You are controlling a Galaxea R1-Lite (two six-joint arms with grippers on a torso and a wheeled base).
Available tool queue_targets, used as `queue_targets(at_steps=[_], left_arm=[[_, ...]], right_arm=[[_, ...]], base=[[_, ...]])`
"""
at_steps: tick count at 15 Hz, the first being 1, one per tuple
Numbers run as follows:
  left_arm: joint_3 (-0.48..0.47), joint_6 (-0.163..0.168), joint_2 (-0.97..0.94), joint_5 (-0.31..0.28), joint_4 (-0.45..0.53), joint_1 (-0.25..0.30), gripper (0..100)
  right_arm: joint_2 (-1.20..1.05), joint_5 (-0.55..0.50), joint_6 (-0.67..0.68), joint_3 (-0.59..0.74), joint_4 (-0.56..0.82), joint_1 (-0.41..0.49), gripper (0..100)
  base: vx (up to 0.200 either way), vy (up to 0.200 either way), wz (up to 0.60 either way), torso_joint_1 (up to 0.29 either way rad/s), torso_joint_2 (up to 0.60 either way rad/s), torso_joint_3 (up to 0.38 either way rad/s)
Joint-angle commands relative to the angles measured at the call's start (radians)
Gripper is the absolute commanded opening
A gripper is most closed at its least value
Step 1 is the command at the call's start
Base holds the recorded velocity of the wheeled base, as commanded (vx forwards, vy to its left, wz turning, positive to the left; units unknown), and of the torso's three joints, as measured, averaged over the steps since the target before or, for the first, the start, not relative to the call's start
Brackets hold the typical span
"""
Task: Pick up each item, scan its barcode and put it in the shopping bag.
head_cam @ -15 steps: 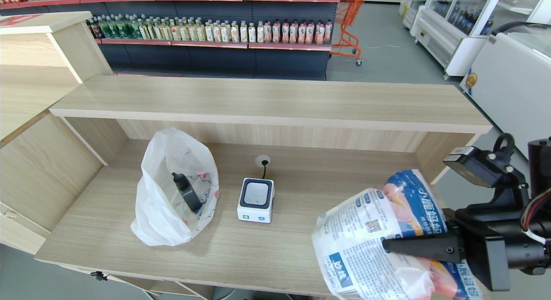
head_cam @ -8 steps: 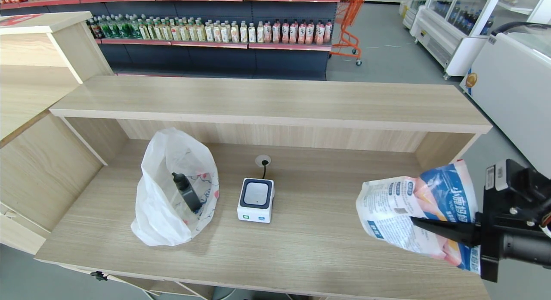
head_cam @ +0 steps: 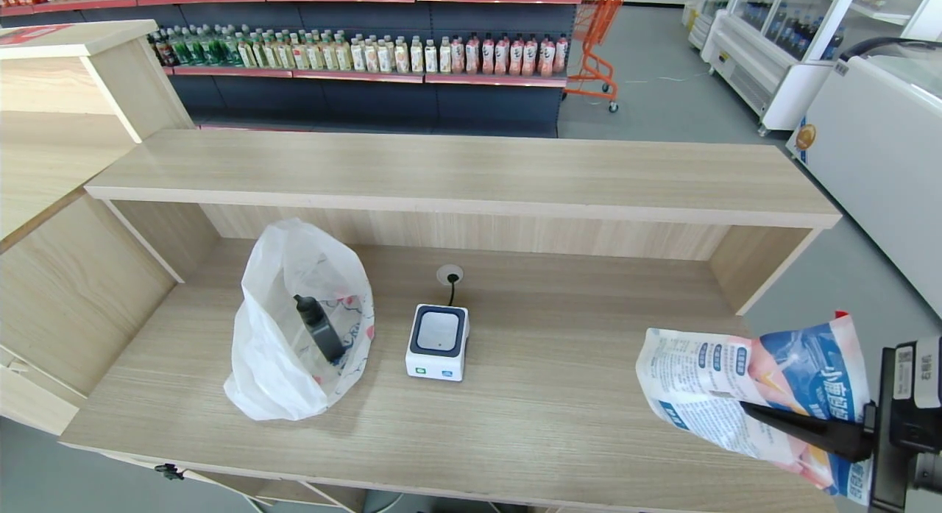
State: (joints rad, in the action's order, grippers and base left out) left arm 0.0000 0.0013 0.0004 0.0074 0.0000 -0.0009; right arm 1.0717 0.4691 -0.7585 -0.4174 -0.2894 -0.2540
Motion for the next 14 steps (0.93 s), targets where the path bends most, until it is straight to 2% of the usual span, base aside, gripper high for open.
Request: queue_targets(at_steps=[1,4,10,14], left_arm=[[0.000,0.000,0.000,0.000,0.000,0.001,100],[0.000,0.006,0.000,0.000,0.000,-0.001,100],[0.000,0.008,0.000,0.000,0.000,0.001,100],[0.000,0.008,0.000,0.000,0.000,0.001,100]], right_arm=[[-0.021,0.002,0.002,0.003,0.001,-0.002,0],[-0.029,0.009,0.030,0.008,0.001,-0.004,0],[-0.036,0.025,0.209,0.003,-0.001,-0.008,0],[-0.026,0.023,0.251,0.006,-0.001,-0.005,0]], base=[[0.000,0.000,0.00,0.000,0.00,0.000],[0.000,0.000,0.00,0.000,0.00,0.000],[0.000,0.200,0.00,0.004,0.01,0.005],[0.000,0.200,0.00,0.001,0.01,0.000]])
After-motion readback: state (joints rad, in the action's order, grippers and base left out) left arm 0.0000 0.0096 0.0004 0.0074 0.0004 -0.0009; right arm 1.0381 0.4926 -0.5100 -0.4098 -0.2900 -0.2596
